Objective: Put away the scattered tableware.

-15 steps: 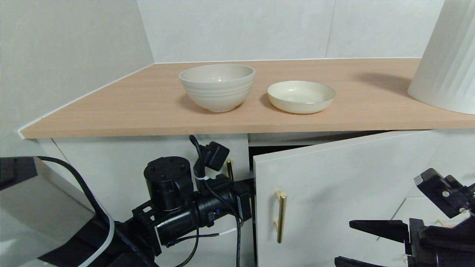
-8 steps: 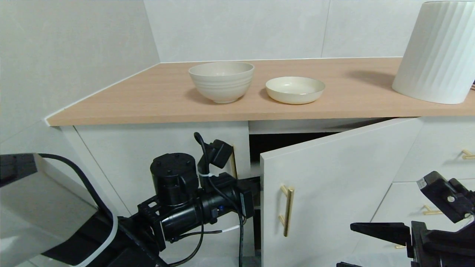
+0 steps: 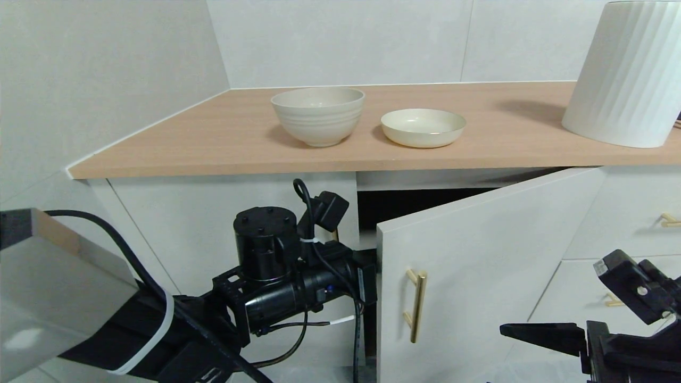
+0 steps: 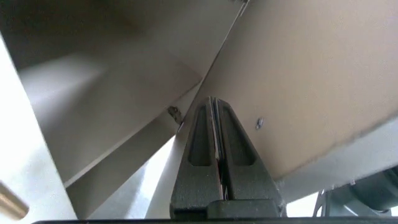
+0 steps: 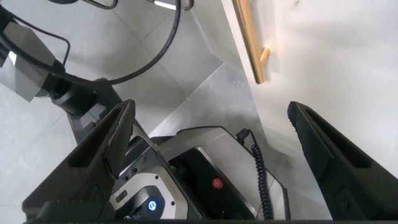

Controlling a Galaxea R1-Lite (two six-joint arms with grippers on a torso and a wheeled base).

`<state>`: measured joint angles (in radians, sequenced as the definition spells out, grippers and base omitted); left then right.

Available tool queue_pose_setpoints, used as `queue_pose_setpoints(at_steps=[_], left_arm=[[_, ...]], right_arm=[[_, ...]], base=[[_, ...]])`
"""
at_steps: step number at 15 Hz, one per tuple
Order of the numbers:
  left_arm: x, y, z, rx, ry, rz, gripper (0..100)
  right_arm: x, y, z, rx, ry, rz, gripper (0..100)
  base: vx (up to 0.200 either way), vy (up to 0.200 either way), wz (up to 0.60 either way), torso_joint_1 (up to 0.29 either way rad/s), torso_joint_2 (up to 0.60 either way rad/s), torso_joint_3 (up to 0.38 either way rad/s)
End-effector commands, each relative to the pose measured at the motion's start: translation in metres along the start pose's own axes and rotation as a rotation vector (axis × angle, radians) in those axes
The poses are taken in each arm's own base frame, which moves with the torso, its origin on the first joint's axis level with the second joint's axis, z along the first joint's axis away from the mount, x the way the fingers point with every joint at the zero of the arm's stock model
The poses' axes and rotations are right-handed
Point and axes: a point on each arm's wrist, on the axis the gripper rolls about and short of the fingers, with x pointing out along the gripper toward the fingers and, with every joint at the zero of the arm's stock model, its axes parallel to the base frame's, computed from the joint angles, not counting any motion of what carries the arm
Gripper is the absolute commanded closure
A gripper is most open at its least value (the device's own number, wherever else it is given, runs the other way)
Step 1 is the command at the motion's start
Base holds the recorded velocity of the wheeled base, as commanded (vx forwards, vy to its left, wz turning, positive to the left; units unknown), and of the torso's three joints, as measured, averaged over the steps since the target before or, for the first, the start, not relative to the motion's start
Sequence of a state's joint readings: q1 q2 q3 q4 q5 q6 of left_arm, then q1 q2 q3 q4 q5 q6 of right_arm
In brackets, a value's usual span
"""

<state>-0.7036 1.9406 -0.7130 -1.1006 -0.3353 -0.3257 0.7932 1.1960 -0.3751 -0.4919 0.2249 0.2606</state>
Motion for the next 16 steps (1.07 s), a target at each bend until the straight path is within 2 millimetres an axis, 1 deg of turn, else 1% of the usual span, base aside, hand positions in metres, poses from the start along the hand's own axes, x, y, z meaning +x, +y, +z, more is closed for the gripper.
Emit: queue_pose_setpoints(at_steps=[1, 4, 7, 8, 13, 16], left_arm=[[0.001, -0.002, -0.001, 0.001, 0.005, -0.008, 100], [0.004, -0.004, -0.001, 0.002, 0.007, -0.013, 100], [0.012, -0.002, 0.001, 0.002, 0.016, -0.013, 100], [0.016, -0.004, 0.004, 0.002, 0.019, -0.016, 100], [0.023, -0.005, 0.014, 0.001, 0.021, -0.009, 100], [0.025, -0.006, 0.017, 0.000, 0.022, -0.003, 100]], right_arm=[[0.001, 0.001, 0.000, -0.002, 0.003, 0.006, 0], [0.001, 0.005, -0.001, -0.012, 0.008, 0.023, 0], [0.001, 0.005, -0.001, -0.012, 0.008, 0.023, 0], [0.001, 0.005, -0.002, -0.012, 0.009, 0.023, 0], [0.001, 0.005, -0.002, -0.012, 0.010, 0.024, 0], [0.002, 0.006, -0.003, -0.013, 0.017, 0.032, 0]], base=[[-0.200, 0.000, 0.00, 0.017, 0.00, -0.002], [-0.200, 0.000, 0.00, -0.001, 0.00, 0.006], [0.000, 0.000, 0.00, 0.000, 0.00, 0.000], [0.000, 0.000, 0.00, 0.000, 0.00, 0.000], [0.000, 0.000, 0.00, 0.000, 0.00, 0.000], [-0.200, 0.000, 0.00, 0.010, 0.00, -0.001]])
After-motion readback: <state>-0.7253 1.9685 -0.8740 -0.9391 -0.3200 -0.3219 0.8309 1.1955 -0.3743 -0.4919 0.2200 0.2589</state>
